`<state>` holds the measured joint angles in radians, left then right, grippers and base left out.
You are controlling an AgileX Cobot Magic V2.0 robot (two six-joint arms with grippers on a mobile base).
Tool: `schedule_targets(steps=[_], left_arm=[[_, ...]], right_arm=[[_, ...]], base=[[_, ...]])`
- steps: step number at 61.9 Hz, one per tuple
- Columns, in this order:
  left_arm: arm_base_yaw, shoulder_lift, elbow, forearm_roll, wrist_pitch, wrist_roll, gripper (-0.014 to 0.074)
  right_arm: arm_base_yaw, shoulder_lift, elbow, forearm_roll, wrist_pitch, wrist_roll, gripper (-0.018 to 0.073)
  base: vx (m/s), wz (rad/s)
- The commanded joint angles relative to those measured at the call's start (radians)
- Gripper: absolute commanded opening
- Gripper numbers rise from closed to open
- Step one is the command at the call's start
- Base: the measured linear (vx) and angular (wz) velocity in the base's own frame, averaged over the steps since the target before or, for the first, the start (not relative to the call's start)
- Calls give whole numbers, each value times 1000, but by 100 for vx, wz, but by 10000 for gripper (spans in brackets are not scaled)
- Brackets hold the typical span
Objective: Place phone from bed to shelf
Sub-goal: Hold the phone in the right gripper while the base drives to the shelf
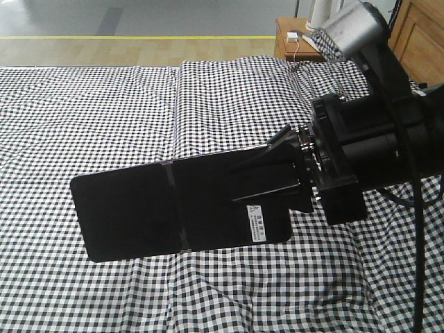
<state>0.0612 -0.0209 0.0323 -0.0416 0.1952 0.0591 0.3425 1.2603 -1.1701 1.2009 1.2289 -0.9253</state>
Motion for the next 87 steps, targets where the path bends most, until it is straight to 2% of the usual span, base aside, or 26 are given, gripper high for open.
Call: schedule_targets(steps=[1,46,87], left_arm=[[0,-7,7,-9,-73,0,1],[0,-7,7,-9,-73,0,1],[0,-7,7,-9,-73,0,1]], right_arm=[[-2,-19,-28,98,58,-3,-2],[-2,-19,-28,98,58,-3,-2],[-2,-19,-28,98,58,-3,-2]], base=[[0,0],[-1,4],[-6,30]])
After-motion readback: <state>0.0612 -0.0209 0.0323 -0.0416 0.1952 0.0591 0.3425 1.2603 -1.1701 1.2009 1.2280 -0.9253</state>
